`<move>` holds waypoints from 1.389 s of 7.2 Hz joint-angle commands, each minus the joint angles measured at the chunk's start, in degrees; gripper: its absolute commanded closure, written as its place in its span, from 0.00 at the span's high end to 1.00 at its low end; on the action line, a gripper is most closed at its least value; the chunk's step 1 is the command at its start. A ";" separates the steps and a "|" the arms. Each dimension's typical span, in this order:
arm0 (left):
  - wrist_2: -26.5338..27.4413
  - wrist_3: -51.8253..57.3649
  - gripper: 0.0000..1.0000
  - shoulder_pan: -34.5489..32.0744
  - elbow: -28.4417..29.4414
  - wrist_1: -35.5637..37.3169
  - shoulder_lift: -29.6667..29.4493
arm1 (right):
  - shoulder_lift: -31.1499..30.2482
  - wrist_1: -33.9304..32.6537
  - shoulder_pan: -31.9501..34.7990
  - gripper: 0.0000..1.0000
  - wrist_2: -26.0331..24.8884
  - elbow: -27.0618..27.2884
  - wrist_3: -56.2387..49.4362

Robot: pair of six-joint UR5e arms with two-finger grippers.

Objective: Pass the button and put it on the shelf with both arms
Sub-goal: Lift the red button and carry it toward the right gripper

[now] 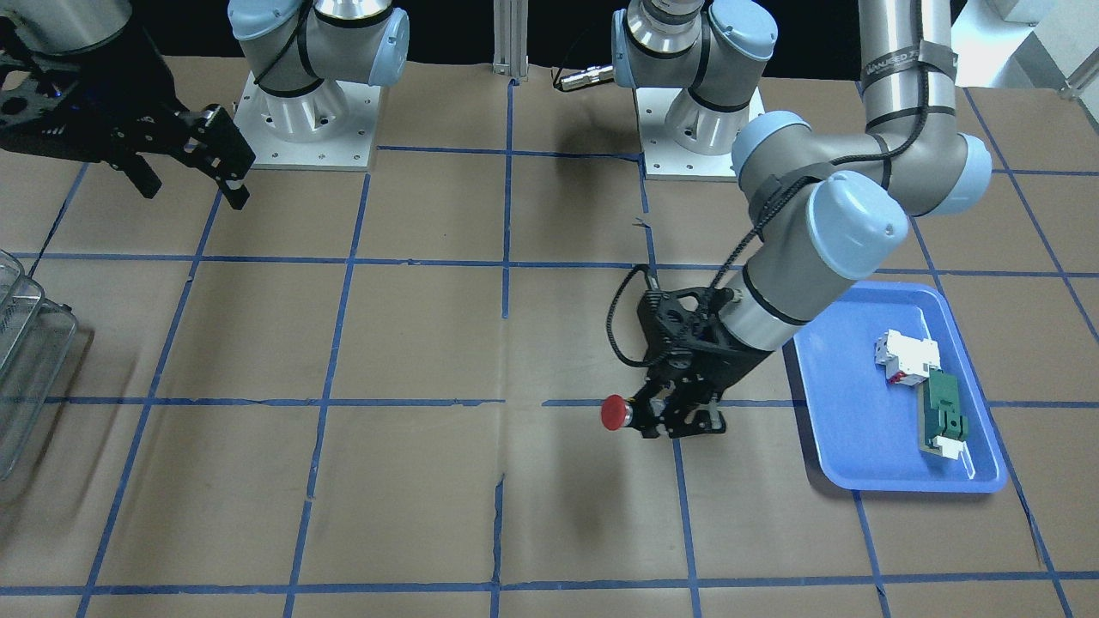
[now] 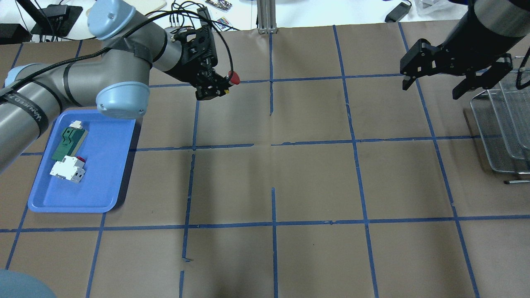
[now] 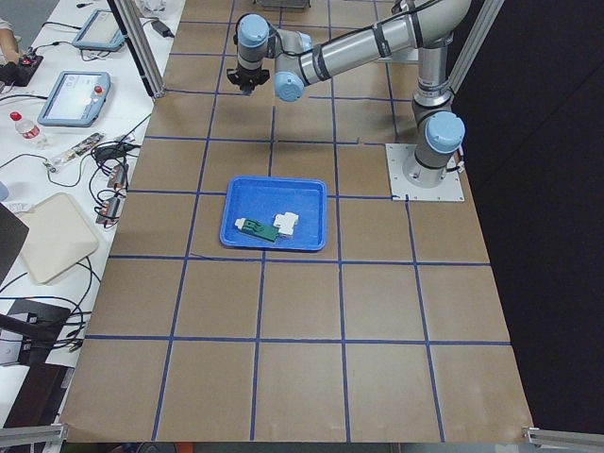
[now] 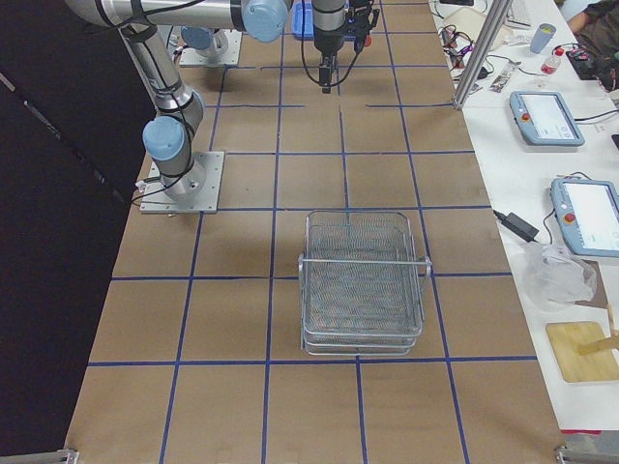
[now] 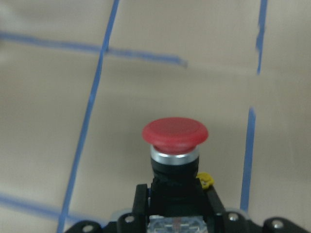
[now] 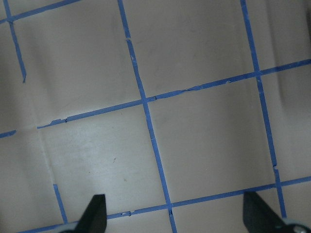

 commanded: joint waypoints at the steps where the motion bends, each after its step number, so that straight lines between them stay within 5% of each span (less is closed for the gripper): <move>1: -1.18 -9.86 0.00 -7.20 5.69 -0.31 -0.18 | 1.98 2.22 -3.29 1.00 7.58 -0.17 2.42; 6: -1.27 -20.01 0.00 -15.57 5.89 4.70 0.35 | 7.94 1.62 -5.49 1.00 32.28 -1.84 34.65; 10: -3.02 -19.66 0.00 -16.19 6.32 9.08 -0.88 | 10.69 1.26 -4.97 1.00 37.17 -3.34 50.67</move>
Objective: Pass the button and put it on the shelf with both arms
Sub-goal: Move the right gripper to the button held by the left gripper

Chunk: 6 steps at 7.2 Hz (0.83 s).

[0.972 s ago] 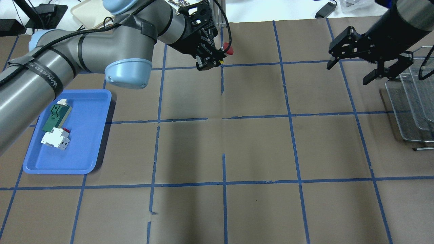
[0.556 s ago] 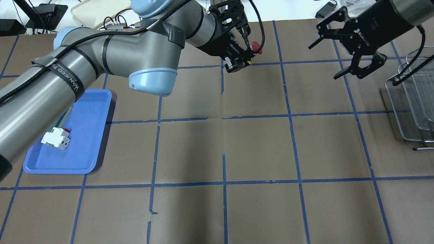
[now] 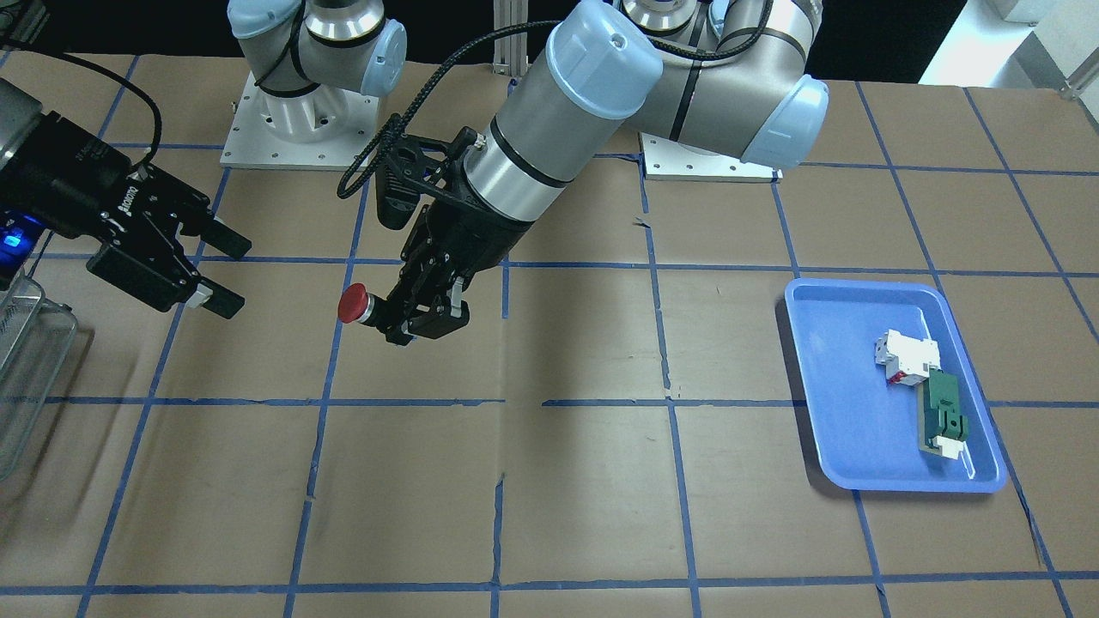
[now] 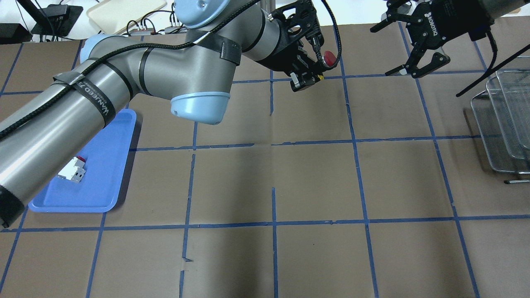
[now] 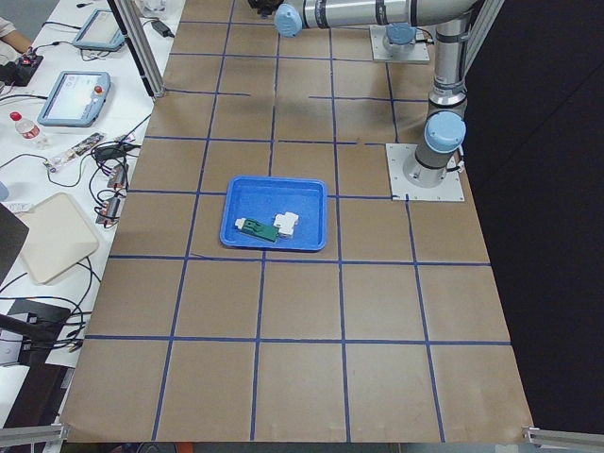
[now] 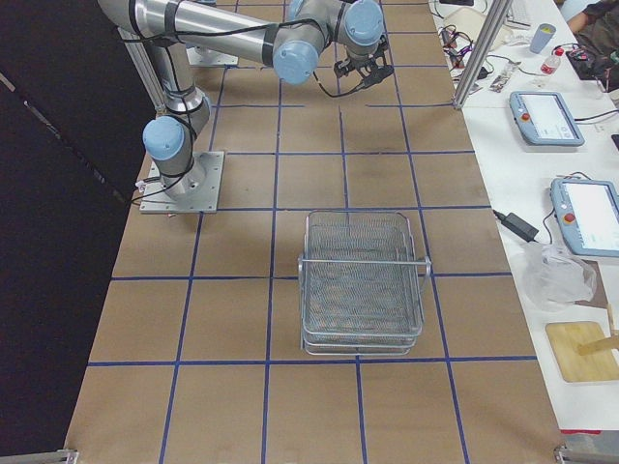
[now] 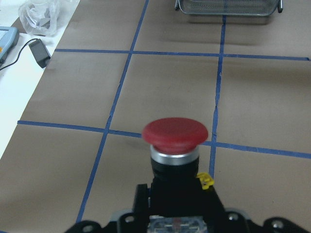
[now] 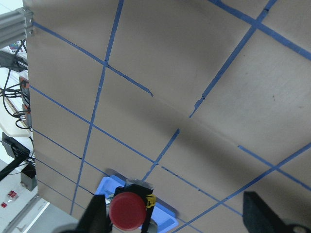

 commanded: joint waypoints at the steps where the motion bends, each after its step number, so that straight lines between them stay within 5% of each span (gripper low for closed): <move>1: -0.44 -0.66 0.00 -0.56 0.13 1.92 -0.28 | 0.69 0.07 1.64 1.00 1.04 0.33 5.85; 4: -0.27 -1.45 0.00 -1.44 0.13 1.92 -0.10 | 2.35 -9.57 5.78 1.00 1.13 0.15 12.96; 6: -0.35 -2.24 0.00 -1.44 0.22 1.92 -0.02 | 2.80 -8.81 5.79 1.00 1.74 0.33 13.25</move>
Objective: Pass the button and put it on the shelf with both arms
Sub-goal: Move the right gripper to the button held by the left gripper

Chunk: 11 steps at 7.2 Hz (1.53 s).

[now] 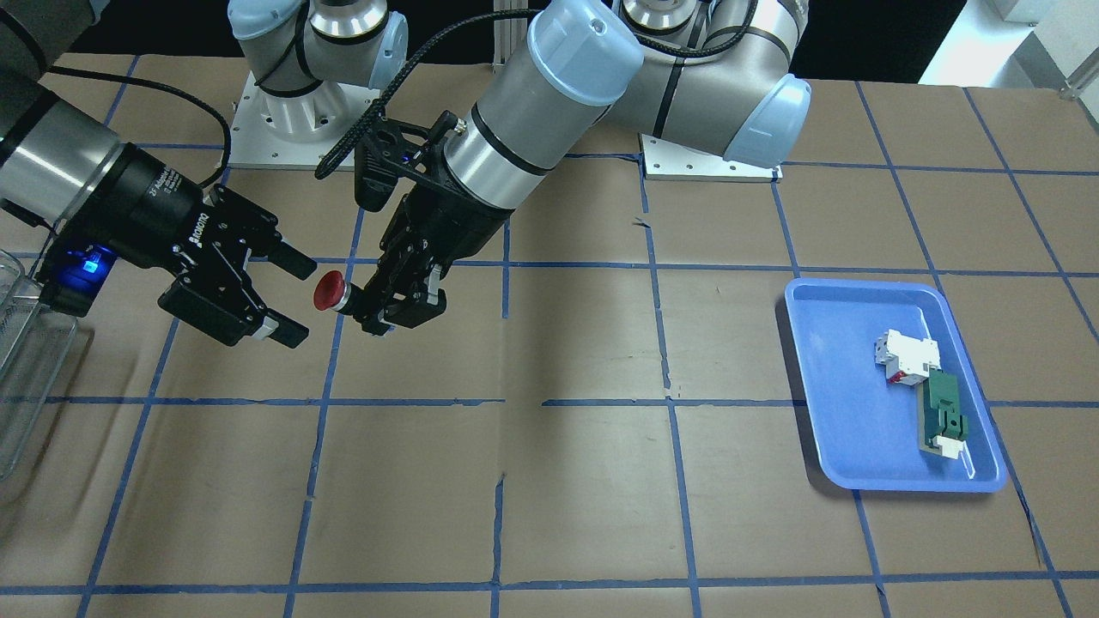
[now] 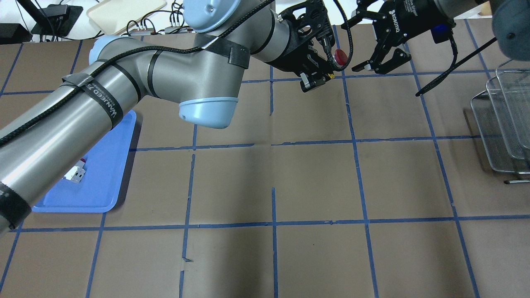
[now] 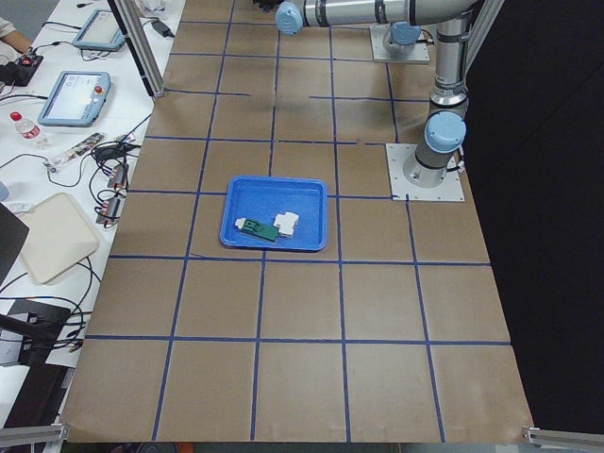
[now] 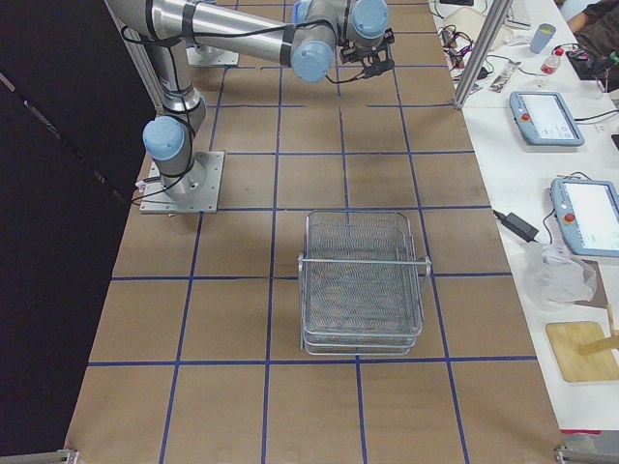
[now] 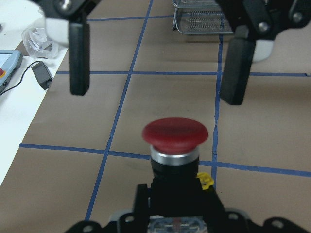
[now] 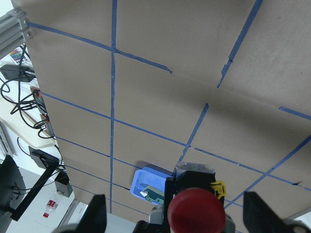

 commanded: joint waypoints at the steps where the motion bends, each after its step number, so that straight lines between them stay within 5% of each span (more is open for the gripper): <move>1: -0.06 -0.70 0.00 -0.12 -0.14 -0.04 0.50 | 0.23 0.22 0.65 1.00 0.25 0.11 1.56; 11: -0.15 -0.70 0.00 -0.13 -0.93 -0.05 1.12 | 0.67 5.76 1.36 0.97 0.25 0.02 2.80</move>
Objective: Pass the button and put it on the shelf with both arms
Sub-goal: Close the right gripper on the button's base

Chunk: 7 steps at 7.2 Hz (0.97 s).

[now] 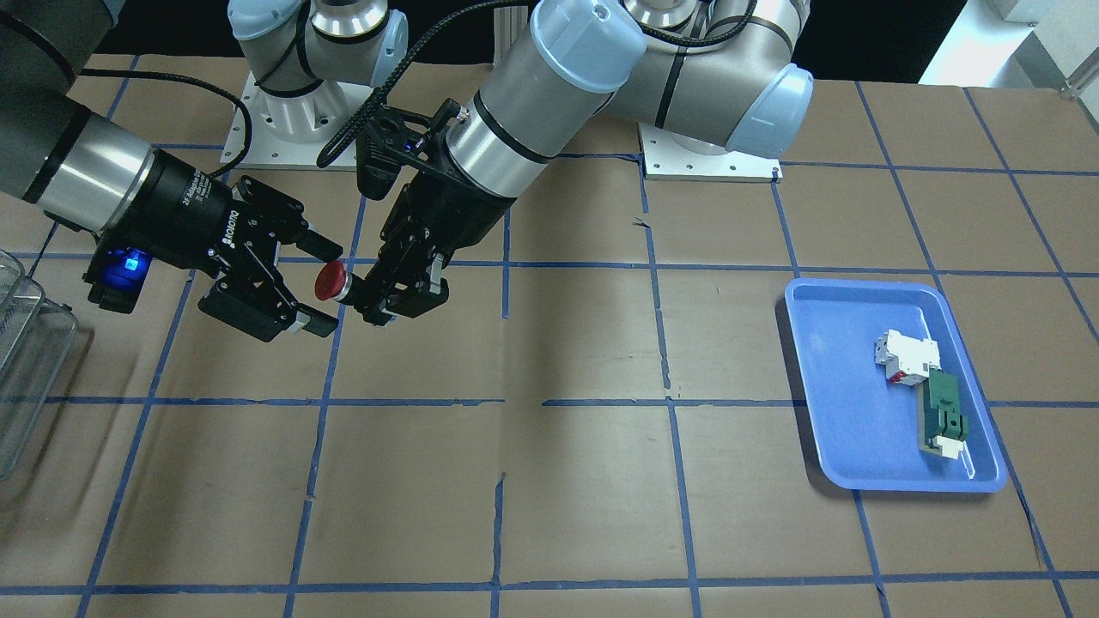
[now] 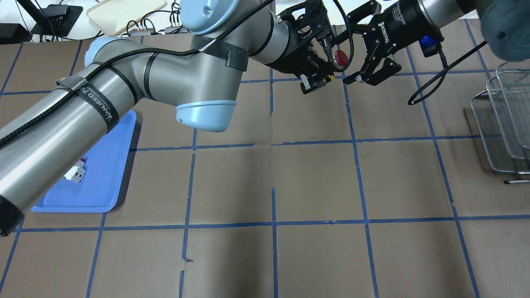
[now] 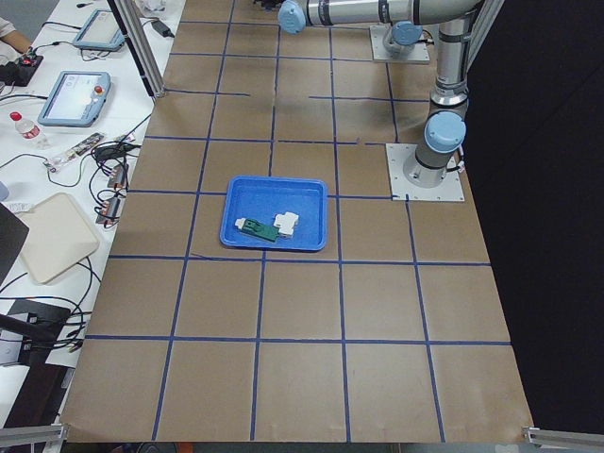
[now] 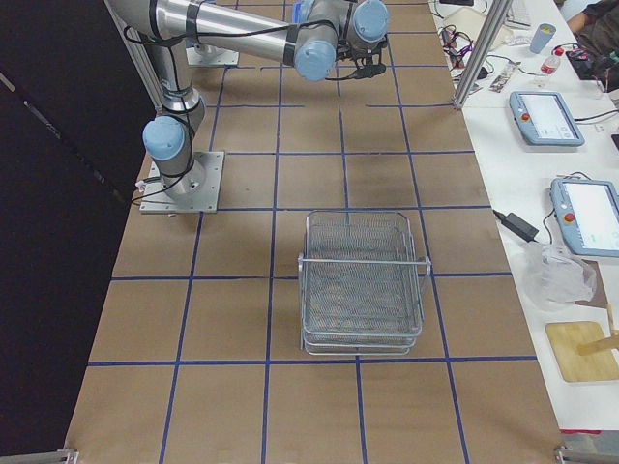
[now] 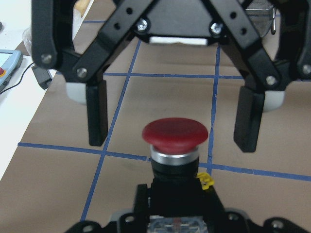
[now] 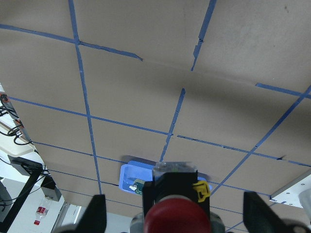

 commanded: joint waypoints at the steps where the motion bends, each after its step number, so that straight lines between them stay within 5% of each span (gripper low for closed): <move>1: -0.01 0.07 0.00 0.06 0.07 0.00 0.00 | 0.21 0.10 0.06 0.91 0.12 0.00 -0.03; 3: -0.01 0.07 0.00 0.06 0.07 0.00 -0.18 | 0.13 0.10 0.06 0.86 0.20 0.00 -0.03; 5: -0.01 0.07 0.00 0.24 0.34 0.00 -0.27 | 0.04 0.10 0.06 0.51 0.21 0.00 -0.03; 7: -0.01 0.07 0.00 0.33 0.60 0.00 -0.27 | 0.12 0.18 0.06 0.35 1.08 0.09 -0.12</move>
